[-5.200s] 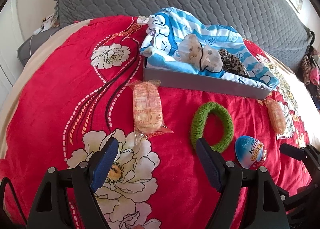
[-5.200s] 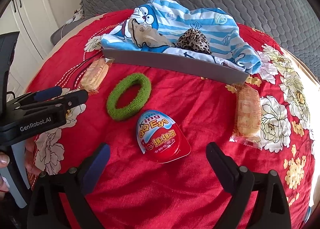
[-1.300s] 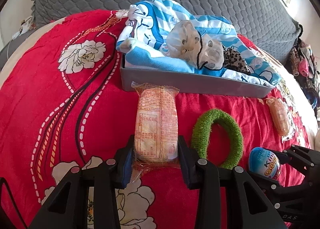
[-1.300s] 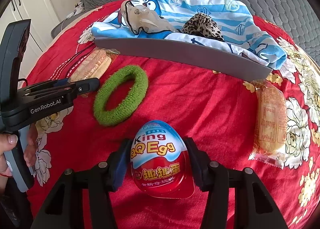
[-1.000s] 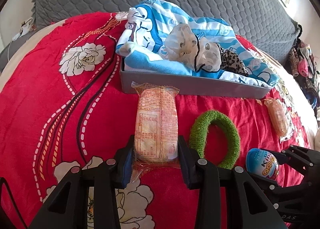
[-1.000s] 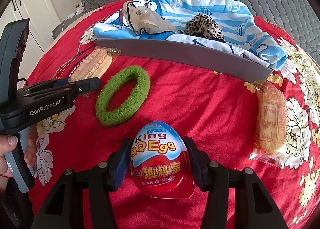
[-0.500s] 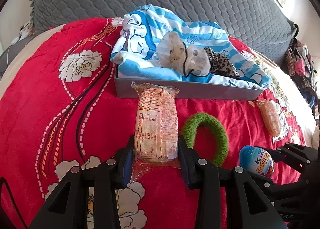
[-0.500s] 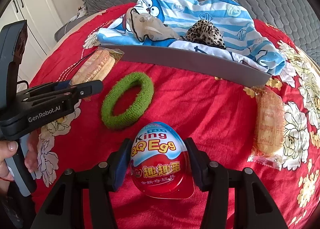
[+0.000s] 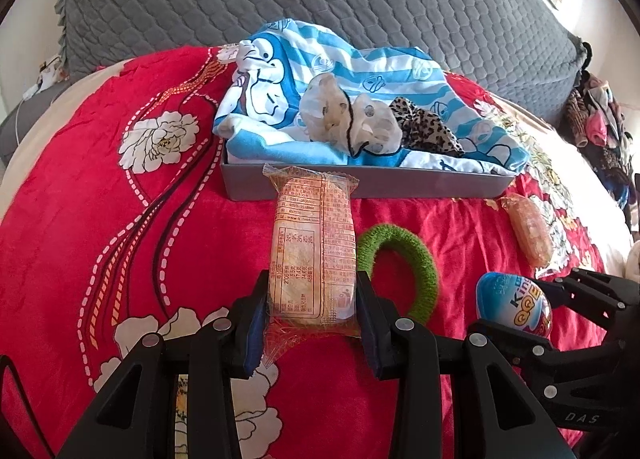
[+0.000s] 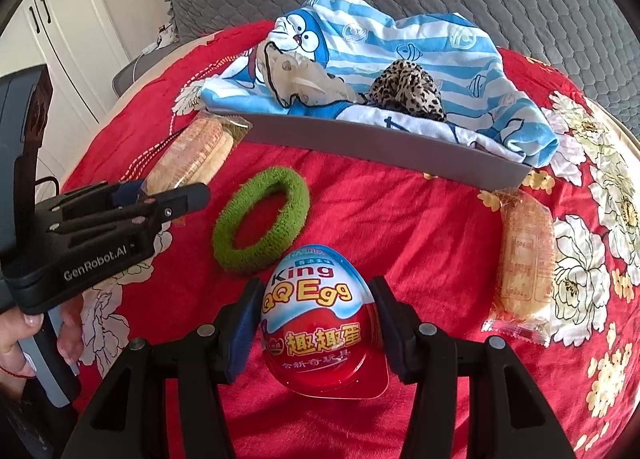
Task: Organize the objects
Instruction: 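Close left gripper on wrapped snack bar while right gripper closes on the egg, then lift the snack bar and King QQ Egg and carry both over the gray tray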
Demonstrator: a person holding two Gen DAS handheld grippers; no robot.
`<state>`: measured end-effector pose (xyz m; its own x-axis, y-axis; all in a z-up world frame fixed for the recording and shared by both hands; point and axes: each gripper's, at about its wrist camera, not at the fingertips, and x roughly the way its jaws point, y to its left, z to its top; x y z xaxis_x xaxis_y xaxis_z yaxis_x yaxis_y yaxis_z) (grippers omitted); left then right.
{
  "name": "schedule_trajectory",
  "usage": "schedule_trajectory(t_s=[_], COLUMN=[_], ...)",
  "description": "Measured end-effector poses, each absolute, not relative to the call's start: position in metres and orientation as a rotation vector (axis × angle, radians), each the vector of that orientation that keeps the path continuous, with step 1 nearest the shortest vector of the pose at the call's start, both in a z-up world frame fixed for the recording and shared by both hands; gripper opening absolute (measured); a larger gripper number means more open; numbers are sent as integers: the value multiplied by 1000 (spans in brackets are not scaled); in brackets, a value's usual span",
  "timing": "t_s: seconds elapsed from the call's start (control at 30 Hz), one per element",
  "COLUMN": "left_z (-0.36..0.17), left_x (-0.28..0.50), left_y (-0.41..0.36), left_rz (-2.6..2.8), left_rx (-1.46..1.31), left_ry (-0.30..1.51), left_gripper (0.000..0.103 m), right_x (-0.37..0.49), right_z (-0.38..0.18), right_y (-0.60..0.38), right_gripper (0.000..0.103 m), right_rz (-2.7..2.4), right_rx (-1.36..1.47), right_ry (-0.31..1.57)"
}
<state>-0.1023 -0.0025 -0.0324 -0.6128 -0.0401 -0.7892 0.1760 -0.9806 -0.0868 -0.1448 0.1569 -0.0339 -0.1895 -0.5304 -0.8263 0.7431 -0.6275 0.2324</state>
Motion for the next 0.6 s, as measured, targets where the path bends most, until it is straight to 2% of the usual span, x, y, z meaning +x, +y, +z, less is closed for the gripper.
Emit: schedule_trajectory(t_s=[0.6], left_z=[-16], left_x=[-94], left_y=[19], left_rz=[-2726], left_rx=[1292], left_ry=[174], left_gripper=[41], right_x=[-150], right_z=[-9], right_y=[167], right_gripper=[54], right_rz=[-1971], right_rx=[1139], right_ry=[225])
